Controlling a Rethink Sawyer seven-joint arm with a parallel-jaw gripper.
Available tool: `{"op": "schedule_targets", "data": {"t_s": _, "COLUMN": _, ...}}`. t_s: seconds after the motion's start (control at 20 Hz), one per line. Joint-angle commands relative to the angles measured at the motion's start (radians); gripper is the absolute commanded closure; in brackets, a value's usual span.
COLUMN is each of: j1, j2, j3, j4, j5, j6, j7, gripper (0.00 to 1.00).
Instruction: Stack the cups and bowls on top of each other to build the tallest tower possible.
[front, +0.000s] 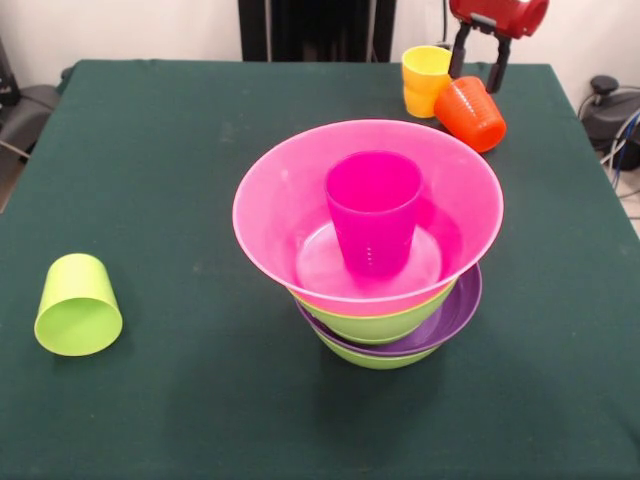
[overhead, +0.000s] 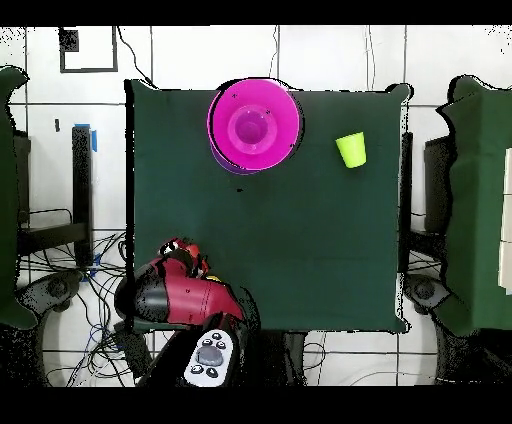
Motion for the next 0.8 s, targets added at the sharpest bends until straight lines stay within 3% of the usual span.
{"op": "schedule_targets", "data": {"t_s": 0.05, "j1": -0.100, "j2": -0.033, "j3": 0.124, "j4": 0.013, "j5": -0.149, "j6": 0.048, "j7": -0.056, "gripper": 0.00}}
{"op": "schedule_targets", "data": {"t_s": 0.3, "j1": -0.030, "j2": -0.040, "j3": 0.070, "j4": 0.035, "j5": -0.167, "j6": 0.050, "j7": 0.003, "gripper": 0.00}}
{"op": "schedule_targets", "data": {"t_s": 0.8, "j1": 0.006, "j2": -0.056, "j3": 0.085, "j4": 0.158, "j5": -0.155, "j6": -0.025, "j7": 0.121, "gripper": 0.00}}
